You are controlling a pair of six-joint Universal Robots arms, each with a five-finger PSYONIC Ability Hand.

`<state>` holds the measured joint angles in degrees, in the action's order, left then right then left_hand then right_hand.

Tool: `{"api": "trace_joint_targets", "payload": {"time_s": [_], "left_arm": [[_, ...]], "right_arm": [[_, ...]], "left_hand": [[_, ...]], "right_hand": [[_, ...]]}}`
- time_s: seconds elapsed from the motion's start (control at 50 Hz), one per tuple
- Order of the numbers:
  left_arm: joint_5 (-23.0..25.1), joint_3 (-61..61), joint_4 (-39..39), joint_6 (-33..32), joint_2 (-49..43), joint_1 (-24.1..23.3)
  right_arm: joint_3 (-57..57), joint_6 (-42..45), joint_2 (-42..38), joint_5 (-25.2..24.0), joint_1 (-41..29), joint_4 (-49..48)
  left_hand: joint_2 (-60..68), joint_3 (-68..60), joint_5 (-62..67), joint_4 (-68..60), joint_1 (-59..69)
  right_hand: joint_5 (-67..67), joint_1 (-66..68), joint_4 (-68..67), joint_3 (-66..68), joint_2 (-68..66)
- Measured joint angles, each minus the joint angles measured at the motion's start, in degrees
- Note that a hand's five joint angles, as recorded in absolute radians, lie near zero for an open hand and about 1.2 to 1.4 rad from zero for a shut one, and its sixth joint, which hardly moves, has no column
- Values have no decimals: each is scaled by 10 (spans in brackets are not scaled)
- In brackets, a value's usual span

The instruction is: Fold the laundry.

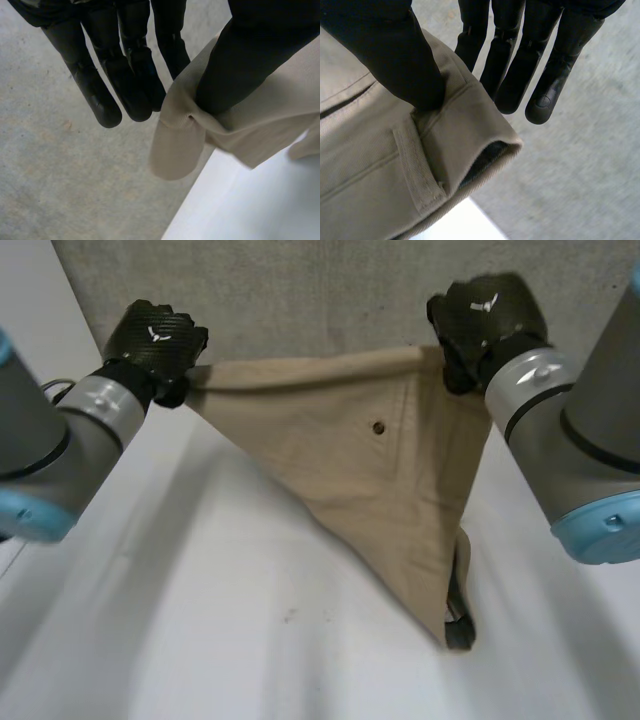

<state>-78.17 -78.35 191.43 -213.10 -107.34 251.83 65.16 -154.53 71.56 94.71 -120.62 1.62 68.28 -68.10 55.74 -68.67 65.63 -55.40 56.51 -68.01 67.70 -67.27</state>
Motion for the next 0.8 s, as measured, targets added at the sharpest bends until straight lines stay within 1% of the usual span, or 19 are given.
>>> {"api": "trace_joint_targets", "payload": {"time_s": [0.02, 0.06, 0.08, 0.1, 0.14, 0.16, 0.18, 0.22, 0.24, 0.26, 0.28, 0.3, 0.34, 0.38, 0.44, 0.46, 0.54, 0.62, 0.8], "left_arm": [[-1, -10, 0, 3, 9, -2], [-10, -80, -6, 24, 66, -21], [-11, -88, -7, 26, 71, -24], [-18, -132, -10, 39, 100, -39], [-24, -156, -12, 46, 113, -50], [-35, -187, -14, 55, 127, -68], [-35, -187, -14, 55, 127, -68], [-60, -214, -16, 64, 137, -94], [-73, -221, -17, 66, 139, -103], [-87, -224, -18, 67, 139, -111], [-104, -226, -18, 67, 138, -118], [-114, -226, -18, 67, 138, -120], [-141, -221, -19, 67, 136, -123], [-162, -212, -18, 67, 133, -118], [-174, -204, -19, 68, 130, -106], [-180, -198, -19, 71, 126, -93], [-180, -193, -22, 81, 115, -75], [-167, -195, -40, 107, 89, -63], [-125, -202, -137, 172, 32, -60]], "right_arm": [[0, 11, 5, -2, 0, -4], [4, 31, 11, -10, 0, -10], [5, 34, 12, -11, 0, -11], [12, 45, 13, -18, -1, -13], [18, 50, 13, -21, -1, -13], [31, 58, 12, -27, -1, -13], [31, 58, 12, -27, -1, -13], [52, 65, 11, -32, -1, -12], [67, 68, 11, -35, 0, -11], [74, 69, 10, -36, 1, -11], [90, 70, 10, -37, 2, -10], [98, 71, 10, -37, 2, -10], [124, 71, 12, -38, 3, -9], [148, 71, 16, -39, 4, -9], [170, 71, 23, -40, 4, -9], [194, 71, 35, -42, 3, -9], [225, 69, 57, -47, 3, -11], [250, 65, 78, -53, 3, -11], [271, 61, 89, -49, 5, -8]], "left_hand": [[0, 0, 0, 0, 0], [0, 0, 1, 0, 0], [0, 0, 1, 0, 0], [1, 0, 1, 0, 0], [1, 0, 1, 0, 0], [1, 0, 1, 0, 0], [1, 0, 1, 0, 0], [1, 0, 1, 0, 0], [-80, 68, -68, 71, -82], [-177, 175, -172, 180, -202], [-226, 212, -208, 217, -241], [-339, 334, -324, 343, -360], [-467, 462, -448, 474, -464], [-496, 491, -475, 502, -472], [-503, 500, -485, 510, -472], [-504, 500, -485, 510, -472], [-504, 500, -485, 510, -472], [-504, 500, -486, 510, -472], [-498, 498, -474, 507, -470]], "right_hand": [[0, 2, 0, 0, 0], [-5, 2, 0, 0, 0], [-5, 2, 0, 0, 0], [-6, 2, 0, 0, 0], [-6, 2, 0, 0, 0], [-6, 2, 0, 0, 0], [-6, 2, 0, 0, 0], [-6, 2, 0, 0, 0], [-6, 2, 0, 0, 0], [-6, 2, 0, 0, 0], [-6, 2, 0, 0, 0], [-6, 2, 0, 0, 0], [-6, 2, 0, 0, 0], [-6, 2, 0, 0, 0], [-6, 2, 0, 0, 0], [-6, 2, 0, 0, 0], [-6, 2, 0, 0, 0], [-6, 2, 0, 0, 0], [-6, 2, 0, 0, 0]]}}
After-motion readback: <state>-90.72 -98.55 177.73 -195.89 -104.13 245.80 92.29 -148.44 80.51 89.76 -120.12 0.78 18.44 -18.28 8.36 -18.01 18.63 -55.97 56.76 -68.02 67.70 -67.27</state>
